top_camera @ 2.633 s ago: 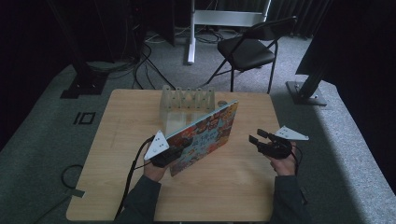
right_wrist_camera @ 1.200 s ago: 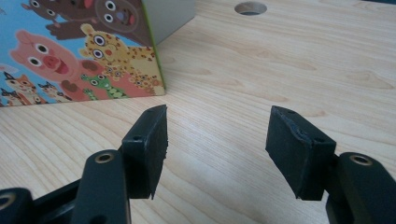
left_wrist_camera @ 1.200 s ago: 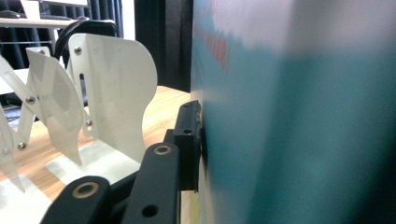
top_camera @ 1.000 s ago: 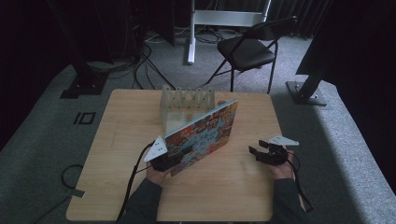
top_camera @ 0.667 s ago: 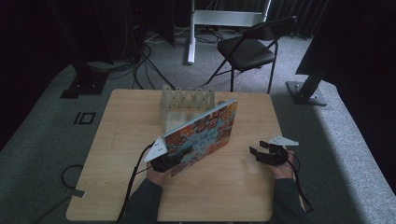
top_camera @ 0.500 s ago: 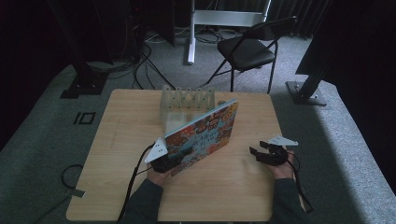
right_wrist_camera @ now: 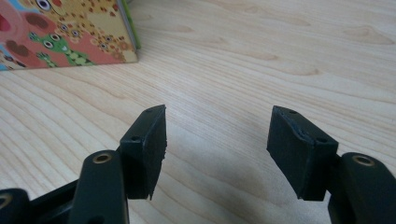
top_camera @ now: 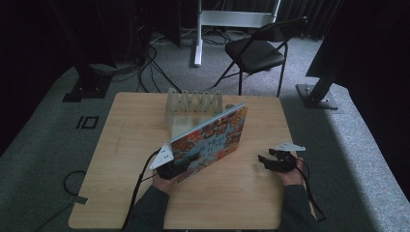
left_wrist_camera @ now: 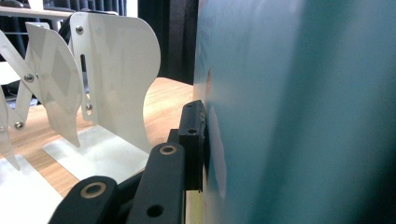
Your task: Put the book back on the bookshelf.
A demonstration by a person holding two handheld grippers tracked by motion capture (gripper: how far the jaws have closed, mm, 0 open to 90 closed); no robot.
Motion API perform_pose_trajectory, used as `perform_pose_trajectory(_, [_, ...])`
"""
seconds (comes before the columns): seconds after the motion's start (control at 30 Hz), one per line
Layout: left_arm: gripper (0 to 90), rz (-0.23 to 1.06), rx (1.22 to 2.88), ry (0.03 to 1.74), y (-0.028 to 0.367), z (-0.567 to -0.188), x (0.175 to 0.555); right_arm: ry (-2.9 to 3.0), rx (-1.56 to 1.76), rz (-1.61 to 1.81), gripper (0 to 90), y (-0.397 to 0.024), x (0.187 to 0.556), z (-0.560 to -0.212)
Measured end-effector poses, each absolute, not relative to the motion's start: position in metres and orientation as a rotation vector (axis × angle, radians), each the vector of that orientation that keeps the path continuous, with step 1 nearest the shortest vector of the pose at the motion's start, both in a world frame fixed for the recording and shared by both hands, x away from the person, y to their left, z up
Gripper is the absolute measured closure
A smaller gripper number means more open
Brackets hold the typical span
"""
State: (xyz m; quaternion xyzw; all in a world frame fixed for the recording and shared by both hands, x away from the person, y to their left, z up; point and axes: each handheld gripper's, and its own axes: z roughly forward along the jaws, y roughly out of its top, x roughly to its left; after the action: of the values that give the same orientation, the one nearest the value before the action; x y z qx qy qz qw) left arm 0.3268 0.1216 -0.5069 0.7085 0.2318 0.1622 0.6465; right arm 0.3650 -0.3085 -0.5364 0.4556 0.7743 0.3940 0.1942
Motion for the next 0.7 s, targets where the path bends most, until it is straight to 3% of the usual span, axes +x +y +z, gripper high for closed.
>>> perform_pose_trajectory(0.7, [80.6,0.428,1.664,0.502,0.1186,-0.4993,0.3253,2.191,1.288,1.053,37.2,-0.3089,0.3666,-0.5455])
